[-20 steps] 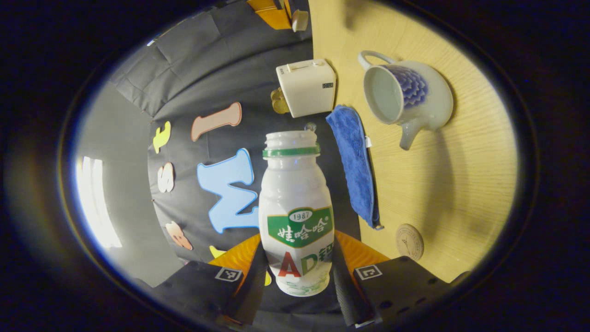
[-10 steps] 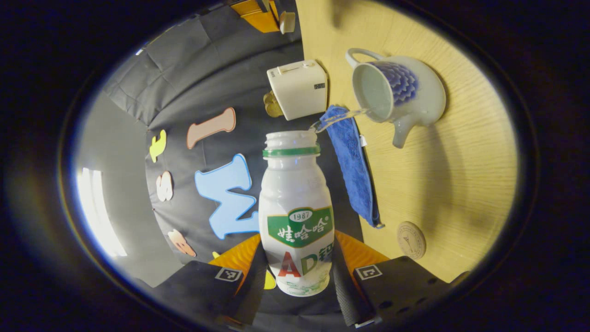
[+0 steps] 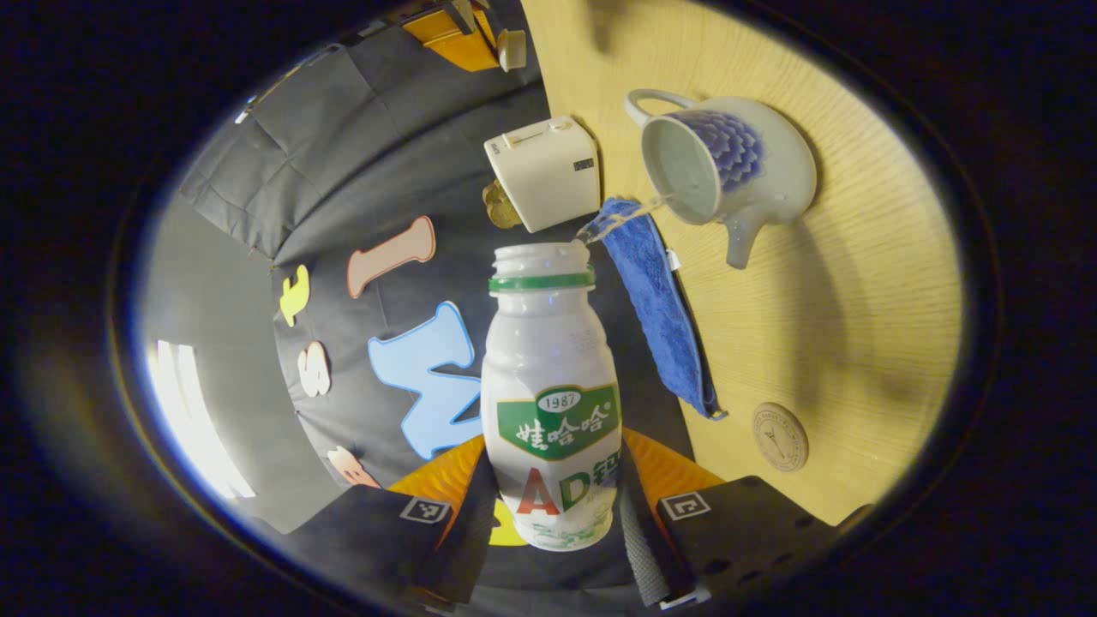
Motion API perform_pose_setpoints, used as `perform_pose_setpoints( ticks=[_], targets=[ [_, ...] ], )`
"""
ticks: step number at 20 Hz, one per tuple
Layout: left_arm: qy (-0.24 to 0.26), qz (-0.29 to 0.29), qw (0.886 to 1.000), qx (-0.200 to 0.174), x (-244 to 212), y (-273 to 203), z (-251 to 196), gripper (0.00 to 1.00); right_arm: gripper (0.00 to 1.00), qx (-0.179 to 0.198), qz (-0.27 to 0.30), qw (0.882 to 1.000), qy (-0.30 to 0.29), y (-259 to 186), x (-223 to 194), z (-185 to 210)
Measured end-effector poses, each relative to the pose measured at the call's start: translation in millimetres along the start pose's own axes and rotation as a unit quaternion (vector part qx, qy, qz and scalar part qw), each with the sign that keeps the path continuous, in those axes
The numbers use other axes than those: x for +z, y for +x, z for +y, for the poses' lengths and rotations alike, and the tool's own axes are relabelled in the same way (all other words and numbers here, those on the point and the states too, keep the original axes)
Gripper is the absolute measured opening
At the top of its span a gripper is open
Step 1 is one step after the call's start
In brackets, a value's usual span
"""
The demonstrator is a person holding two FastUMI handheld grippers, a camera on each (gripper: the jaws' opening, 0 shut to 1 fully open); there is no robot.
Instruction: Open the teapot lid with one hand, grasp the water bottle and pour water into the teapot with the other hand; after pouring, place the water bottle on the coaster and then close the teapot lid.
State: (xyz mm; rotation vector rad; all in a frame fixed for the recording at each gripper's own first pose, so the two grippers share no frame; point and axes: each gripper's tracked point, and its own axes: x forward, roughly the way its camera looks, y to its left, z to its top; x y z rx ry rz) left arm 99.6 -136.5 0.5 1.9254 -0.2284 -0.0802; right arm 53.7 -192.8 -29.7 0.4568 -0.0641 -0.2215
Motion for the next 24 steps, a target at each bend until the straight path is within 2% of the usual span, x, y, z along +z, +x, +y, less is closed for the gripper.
perform_pose_setpoints(
  ticks=[16, 17, 19, 20, 24],
  targets=[
    [0.071, -0.029, 0.997, 0.009, 23.2, 7.9, 14.0, 0.74, 0.08, 0.002, 0.005, 1.0, 0.016, 1.6, -2.3, -2.4],
    [0.076, -0.032, 0.997, 0.01, 24.3, 8.6, 14.3, 0.77, 0.08, 0.003, 0.005, 1.0, 0.018, 1.1, -1.8, -2.2],
    [0.09, -0.039, 0.995, 0.012, 28.7, 10.6, 15.7, 0.74, 0.08, 0.003, 0.007, 1.0, 0.02, 1.9, -3.2, -2.5],
    [0.099, -0.042, 0.994, 0.013, 30.5, 10.5, 16.7, 0.78, 0.08, 0.003, 0.007, 1.0, 0.021, 2.0, -3.1, -2.6],
    [0.119, -0.051, 0.992, 0.016, 34.2, 10.4, 16.9, 0.74, 0.08, 0.003, 0.01, 1.0, 0.029, 2.2, -3.6, -4.1]
  ],
)
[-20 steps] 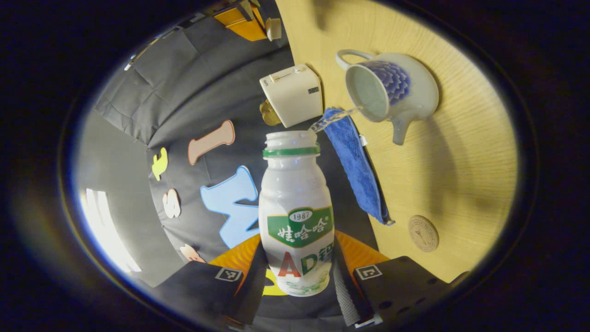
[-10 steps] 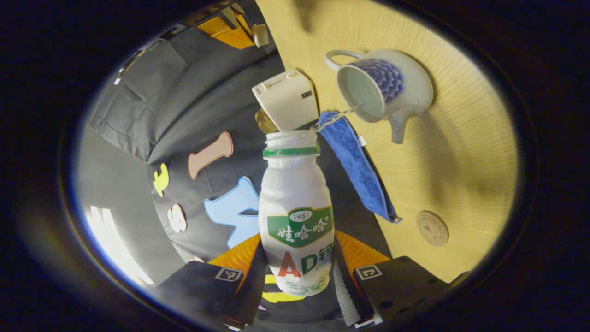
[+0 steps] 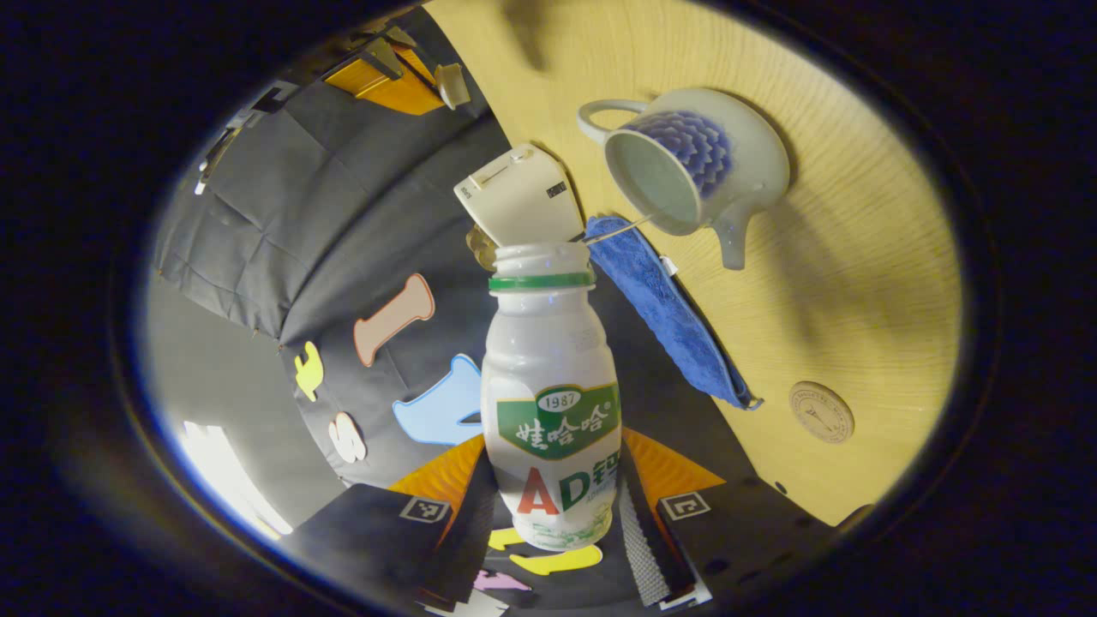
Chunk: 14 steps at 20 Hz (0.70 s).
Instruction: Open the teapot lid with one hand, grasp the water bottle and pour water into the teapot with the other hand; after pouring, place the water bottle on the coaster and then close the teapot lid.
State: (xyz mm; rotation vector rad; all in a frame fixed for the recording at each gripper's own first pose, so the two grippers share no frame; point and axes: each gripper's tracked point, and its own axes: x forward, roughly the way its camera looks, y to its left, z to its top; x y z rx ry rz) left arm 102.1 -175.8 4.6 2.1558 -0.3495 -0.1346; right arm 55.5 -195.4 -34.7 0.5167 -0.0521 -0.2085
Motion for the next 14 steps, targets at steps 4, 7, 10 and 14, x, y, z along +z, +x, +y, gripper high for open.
perform_pose_setpoints(
  ticks=[4, 7, 10, 14],
  targets=[
    [0.023, -0.006, 1.0, 0.006, 1.8, 0.1, 2.7, 0.74, 0.08, 0.002, 0.003, 1.0, 0.001, 0.9, -3.3, 1.2],
    [0.03, -0.011, 0.999, 0.008, 3.5, 0.1, 3.0, 0.77, 0.08, 0.004, 0.003, 1.0, -0.003, 0.6, -3.4, 2.2],
    [0.041, -0.016, 0.999, 0.008, 4.7, 0.3, 4.3, 0.74, 0.08, 0.003, 0.004, 1.0, -0.004, 1.2, -3.8, 2.2],
    [0.045, -0.019, 0.999, 0.008, 6.1, 2.1, 4.1, 0.74, 0.08, 0.003, 0.004, 1.0, -0.007, 1.5, -4.1, 2.2]
  ],
)
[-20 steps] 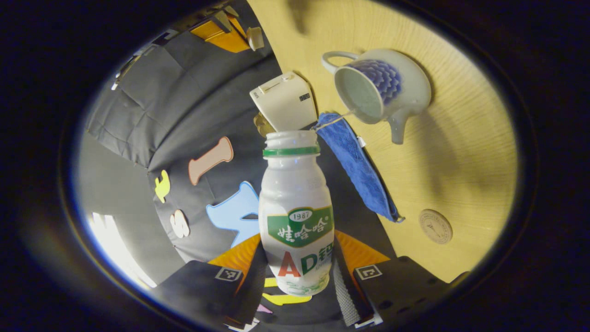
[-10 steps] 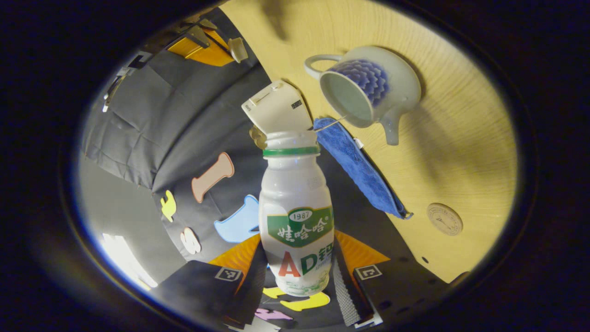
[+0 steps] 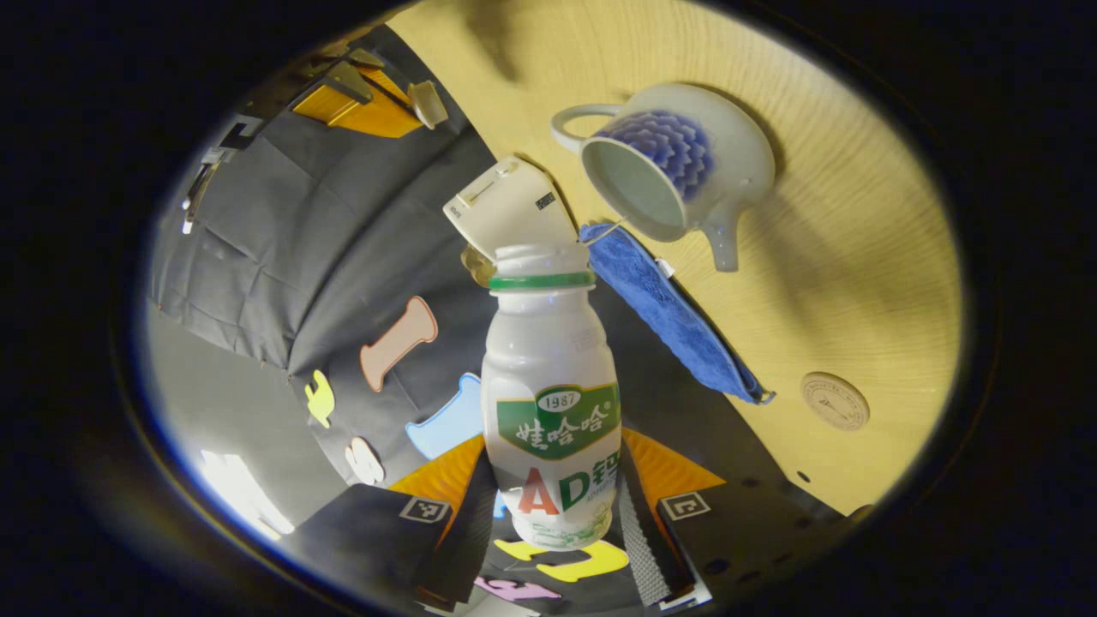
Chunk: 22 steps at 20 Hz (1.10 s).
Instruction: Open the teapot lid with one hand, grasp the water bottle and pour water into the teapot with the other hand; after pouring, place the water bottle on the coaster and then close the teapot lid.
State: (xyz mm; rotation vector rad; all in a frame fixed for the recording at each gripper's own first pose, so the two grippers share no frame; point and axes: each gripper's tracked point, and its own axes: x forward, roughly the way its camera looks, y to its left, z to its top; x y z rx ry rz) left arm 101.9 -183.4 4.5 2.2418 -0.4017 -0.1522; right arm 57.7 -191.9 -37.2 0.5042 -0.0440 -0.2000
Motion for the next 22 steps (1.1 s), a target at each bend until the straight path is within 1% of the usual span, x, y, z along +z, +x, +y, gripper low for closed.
perform_pose_setpoints(
  ticks=[2, 5, 7, 9, 10, 11, 12, 13, 14, 15, 16, 18, 19, 20, 22],
  targets=[
    [-0.013, 0.0, 1.0, -0.003, -2.3, -0.4, -0.2, 0.74, 0.08, 0.002, 0.002, 1.0, -0.002, -0.4, -1.0, 1.1],
    [-0.089, 0.007, 0.996, -0.019, -7.2, 2.4, -10.6, 0.74, 0.08, 0.013, 0.004, 1.0, -0.011, -0.4, -3.2, 9.2],
    [-0.142, 0.013, 0.989, -0.038, -10.8, 3.6, -19.7, 0.74, 0.08, 0.031, 0.002, 0.999, -0.017, -2.6, -2.2, 19.7],
    [-0.207, 0.013, 0.976, -0.059, -11.7, 1.8, -31.1, 0.74, 0.08, 0.06, -0.001, 0.998, -0.015, -4.8, 0.0, 33.3],
    [-0.239, 0.011, 0.969, -0.061, -11.2, -0.1, -35.1, 0.81, 0.08, 0.074, -0.003, 0.997, -0.013, -6.2, 0.3, 39.4],
    [-0.267, 0.01, 0.962, -0.062, -11.0, -0.3, -38.3, 0.67, 0.08, 0.084, -0.004, 0.996, -0.013, -6.7, 0.6, 43.7],
    [-0.29, 0.012, 0.955, -0.061, -12.6, 0.5, -40.8, 0.8, 0.08, 0.092, -0.005, 0.996, -0.015, -6.9, -0.3, 47.0],
    [-0.312, 0.017, 0.948, -0.061, -15.1, 3.2, -45.1, 0.74, 0.08, 0.097, -0.004, 0.995, -0.019, -7.1, -1.8, 49.9],
    [-0.336, 0.022, 0.939, -0.064, -18.9, 6.7, -52.7, 0.74, 0.08, 0.101, -0.002, 0.995, -0.022, -6.9, -3.9, 52.0],
    [-0.363, 0.029, 0.929, -0.068, -22.0, 9.6, -60.5, 0.8, 0.08, 0.106, 0.001, 0.994, -0.025, -6.6, -6.5, 55.5],
    [-0.392, 0.036, 0.917, -0.071, -27.2, 5.9, -68.4, 0.8, 0.08, 0.112, 0.005, 0.993, -0.027, -7.0, -8.1, 59.7],
    [-0.447, 0.051, 0.89, -0.075, -40.2, -4.3, -83.0, 0.74, 0.08, 0.133, 0.017, 0.991, -0.023, -10.4, -13.6, 73.8],
    [-0.47, 0.059, 0.877, -0.076, -45.4, -4.7, -89.9, 0.74, 0.08, 0.144, 0.026, 0.989, -0.023, -12.0, -20.7, 81.6],
    [-0.491, 0.066, 0.865, -0.077, -49.0, -6.3, -97.5, 0.8, 0.08, 0.153, 0.034, 0.987, -0.025, -13.5, -25.4, 88.4],
    [-0.531, 0.079, 0.84, -0.08, -57.6, -11.7, -110.7, 0.8, 0.08, 0.167, 0.041, 0.984, -0.042, -16.2, -31.7, 101.2]
  ],
)
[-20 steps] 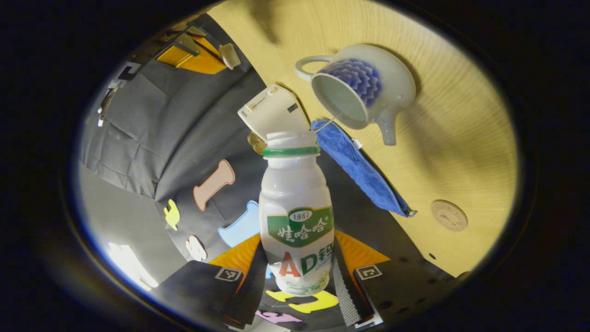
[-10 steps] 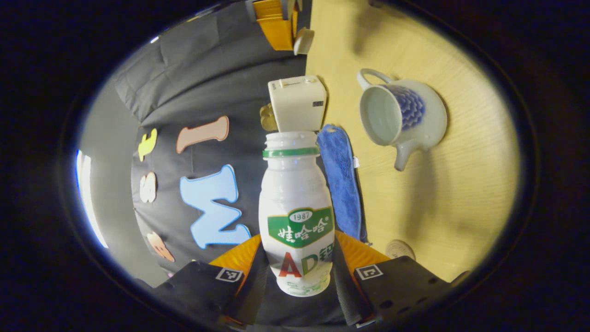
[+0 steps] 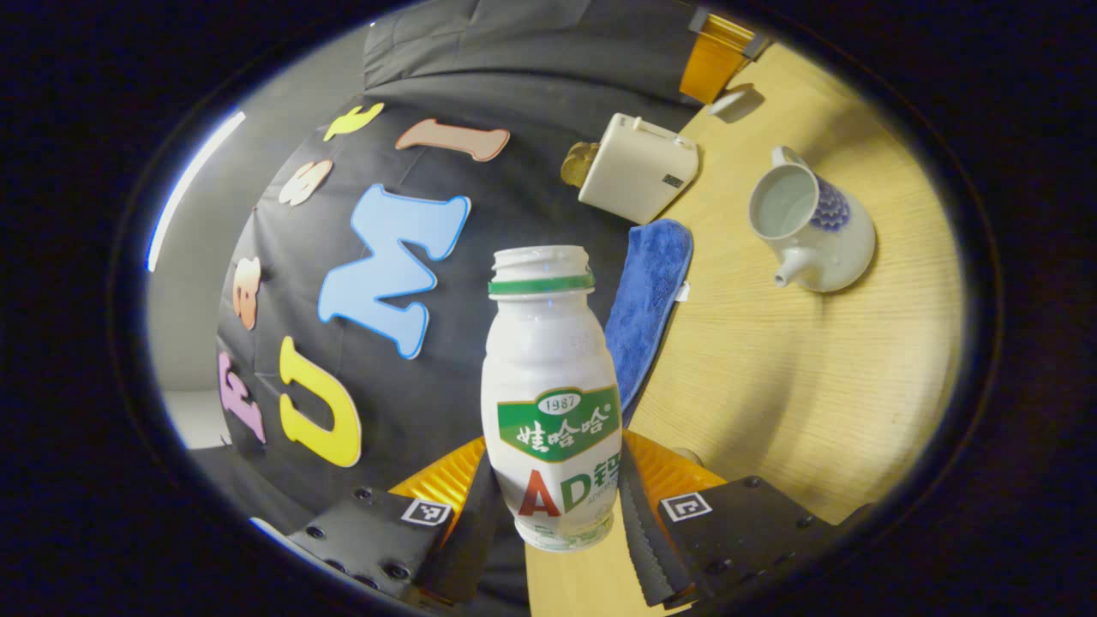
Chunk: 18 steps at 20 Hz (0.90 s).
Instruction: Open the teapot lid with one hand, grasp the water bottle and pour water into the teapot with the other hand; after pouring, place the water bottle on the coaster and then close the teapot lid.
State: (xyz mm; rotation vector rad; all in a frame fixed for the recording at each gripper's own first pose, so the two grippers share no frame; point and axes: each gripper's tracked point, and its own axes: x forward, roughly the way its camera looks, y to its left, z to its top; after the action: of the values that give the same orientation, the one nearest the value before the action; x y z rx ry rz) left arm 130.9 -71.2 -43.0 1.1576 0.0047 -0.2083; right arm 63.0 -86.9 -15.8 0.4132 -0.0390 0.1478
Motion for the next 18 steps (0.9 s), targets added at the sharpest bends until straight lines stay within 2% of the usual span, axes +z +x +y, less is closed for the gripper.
perform_pose_setpoints(
  ticks=[3, 6, 10, 14, 18],
  targets=[
    [-0.092, 0.015, 0.996, -0.005, -15.6, 13.6, 0.7, 0.8, 0.08, 0.018, 0.005, 0.999, -0.039, 2.9, -3.0, 21.7],
    [-0.184, 0.025, 0.983, -0.003, -34.0, 18.6, -1.4, 0.8, 0.08, 0.033, 0.009, 0.997, -0.064, 5.3, -7.4, 42.4],
    [-0.317, 0.026, 0.948, -0.009, -45.6, 31.9, -8.8, 0.8, 0.08, 0.048, 0.018, 0.995, -0.086, 10.8, -16.8, 72.3],
    [-0.397, 0.02, 0.918, -0.007, -42.9, 33.8, -5.8, 0.8, 0.08, 0.045, 0.023, 0.992, -0.119, 13.8, -22.6, 83.0],
    [-0.46, 0.0, 0.888, -0.012, -41.1, 48.8, -5.1, 0.8, 0.08, 0.039, 0.035, 0.991, -0.124, 17.3, -31.7, 84.0]
  ],
)
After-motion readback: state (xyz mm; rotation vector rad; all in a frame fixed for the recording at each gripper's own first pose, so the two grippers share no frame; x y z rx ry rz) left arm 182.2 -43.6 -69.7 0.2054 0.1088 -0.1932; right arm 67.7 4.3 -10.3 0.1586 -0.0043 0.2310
